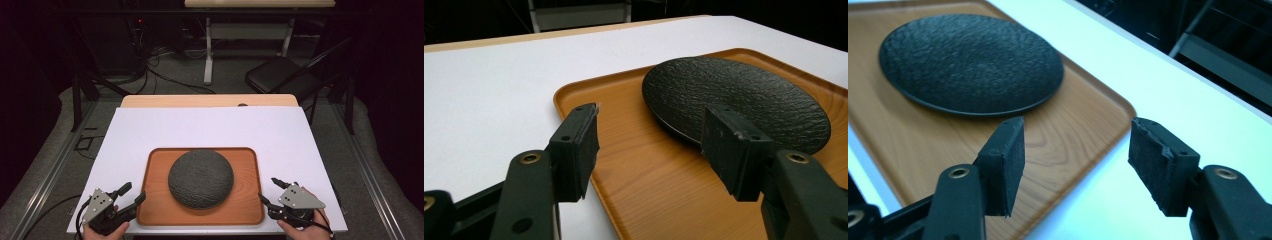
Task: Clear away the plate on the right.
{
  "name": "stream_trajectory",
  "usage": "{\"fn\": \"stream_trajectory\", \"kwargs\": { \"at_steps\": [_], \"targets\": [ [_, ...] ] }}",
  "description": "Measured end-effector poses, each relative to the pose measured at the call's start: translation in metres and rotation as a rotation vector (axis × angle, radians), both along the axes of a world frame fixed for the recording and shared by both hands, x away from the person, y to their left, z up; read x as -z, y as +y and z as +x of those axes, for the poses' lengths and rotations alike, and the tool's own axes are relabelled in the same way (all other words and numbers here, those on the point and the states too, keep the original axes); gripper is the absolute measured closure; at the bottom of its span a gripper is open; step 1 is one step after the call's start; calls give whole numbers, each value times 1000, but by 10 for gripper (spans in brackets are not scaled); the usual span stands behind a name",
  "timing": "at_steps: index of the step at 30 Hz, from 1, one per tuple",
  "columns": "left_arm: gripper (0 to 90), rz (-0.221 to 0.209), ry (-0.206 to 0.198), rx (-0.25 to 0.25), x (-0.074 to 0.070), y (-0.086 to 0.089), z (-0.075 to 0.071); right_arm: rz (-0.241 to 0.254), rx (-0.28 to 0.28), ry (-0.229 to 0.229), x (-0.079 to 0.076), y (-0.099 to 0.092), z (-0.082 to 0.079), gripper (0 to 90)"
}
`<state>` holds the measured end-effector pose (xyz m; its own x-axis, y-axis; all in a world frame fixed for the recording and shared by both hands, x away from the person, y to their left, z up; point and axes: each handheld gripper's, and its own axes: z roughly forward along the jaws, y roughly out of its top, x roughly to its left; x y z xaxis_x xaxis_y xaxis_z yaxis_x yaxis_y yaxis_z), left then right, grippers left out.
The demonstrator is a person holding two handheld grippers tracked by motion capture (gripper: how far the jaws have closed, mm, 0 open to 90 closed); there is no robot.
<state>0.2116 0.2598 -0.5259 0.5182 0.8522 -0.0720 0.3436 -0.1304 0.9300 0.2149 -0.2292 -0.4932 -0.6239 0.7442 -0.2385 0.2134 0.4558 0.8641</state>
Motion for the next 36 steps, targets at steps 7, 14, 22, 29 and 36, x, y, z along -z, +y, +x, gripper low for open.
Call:
{"fn": "stream_trajectory", "kwargs": {
  "at_steps": [7,14,22,29,36],
  "targets": [
    [400,1,2,-1,0,0,0,45,70,-1,12,-19,-3,397],
    [398,3,4,2,0,0,0,68,111,5,28,-28,-1,396],
    [396,3,7,4,1,0,1,95,118,63,47,-35,7,396],
    [395,3,8,7,1,0,1,118,118,94,53,-40,13,395],
    [395,5,10,9,1,-1,2,158,112,109,54,-42,15,394]
  ]
}}
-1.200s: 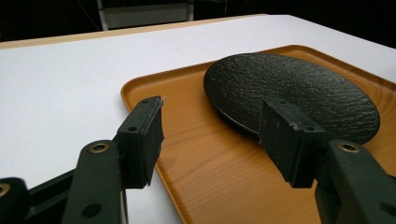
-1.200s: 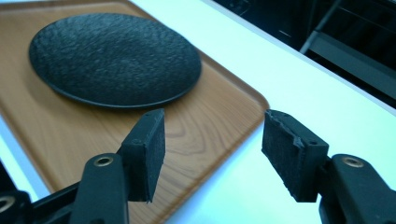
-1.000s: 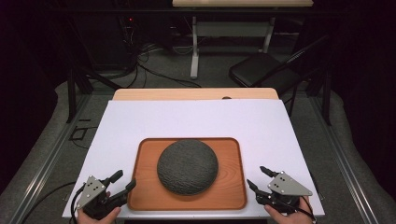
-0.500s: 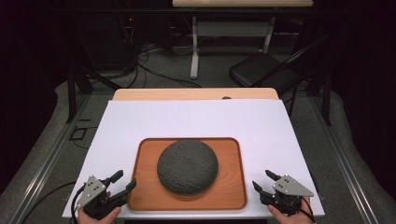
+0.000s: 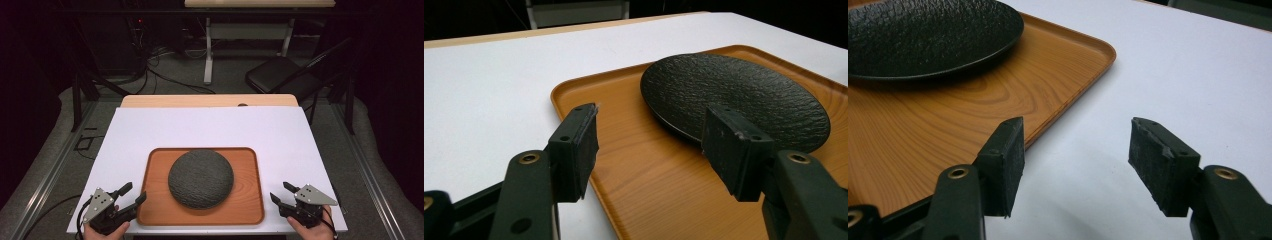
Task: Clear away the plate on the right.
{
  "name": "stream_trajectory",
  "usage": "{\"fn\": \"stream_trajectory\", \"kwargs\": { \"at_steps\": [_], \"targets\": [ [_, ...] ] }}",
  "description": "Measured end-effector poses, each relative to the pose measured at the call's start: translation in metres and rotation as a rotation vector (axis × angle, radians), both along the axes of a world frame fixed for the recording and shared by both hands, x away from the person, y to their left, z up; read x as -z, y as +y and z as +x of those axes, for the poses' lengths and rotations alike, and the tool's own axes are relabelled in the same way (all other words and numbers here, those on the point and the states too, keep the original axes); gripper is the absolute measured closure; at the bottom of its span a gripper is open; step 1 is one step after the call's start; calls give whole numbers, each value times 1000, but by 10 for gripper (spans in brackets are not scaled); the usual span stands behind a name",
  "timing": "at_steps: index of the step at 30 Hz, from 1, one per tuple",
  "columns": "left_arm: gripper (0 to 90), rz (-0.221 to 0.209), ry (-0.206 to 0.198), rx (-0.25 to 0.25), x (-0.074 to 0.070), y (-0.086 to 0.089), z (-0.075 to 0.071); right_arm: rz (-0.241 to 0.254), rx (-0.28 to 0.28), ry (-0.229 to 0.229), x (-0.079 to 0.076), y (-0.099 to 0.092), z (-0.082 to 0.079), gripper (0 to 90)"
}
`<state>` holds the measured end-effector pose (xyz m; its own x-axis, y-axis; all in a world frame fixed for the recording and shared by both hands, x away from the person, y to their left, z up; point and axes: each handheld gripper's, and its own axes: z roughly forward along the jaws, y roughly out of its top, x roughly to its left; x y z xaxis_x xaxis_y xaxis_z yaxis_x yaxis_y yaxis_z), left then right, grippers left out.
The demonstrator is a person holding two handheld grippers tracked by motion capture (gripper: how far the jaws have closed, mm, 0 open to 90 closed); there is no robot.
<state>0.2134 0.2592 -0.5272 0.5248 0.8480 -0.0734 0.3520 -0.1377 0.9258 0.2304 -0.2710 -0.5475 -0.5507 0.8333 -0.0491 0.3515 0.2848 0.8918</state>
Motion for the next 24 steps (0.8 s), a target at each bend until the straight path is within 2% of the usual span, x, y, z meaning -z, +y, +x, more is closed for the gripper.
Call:
{"fn": "stream_trajectory", "kwargs": {
  "at_steps": [5,18,22,24],
  "targets": [
    [395,0,2,0,0,0,0,26,2,8,1,-2,1,391],
    [392,-5,13,-1,1,0,2,22,4,23,3,-2,3,391],
    [389,-12,19,2,2,0,2,16,14,14,1,-3,2,388],
    [387,-14,27,-1,2,-1,3,5,19,-6,-1,-3,1,385]
  ]
}}
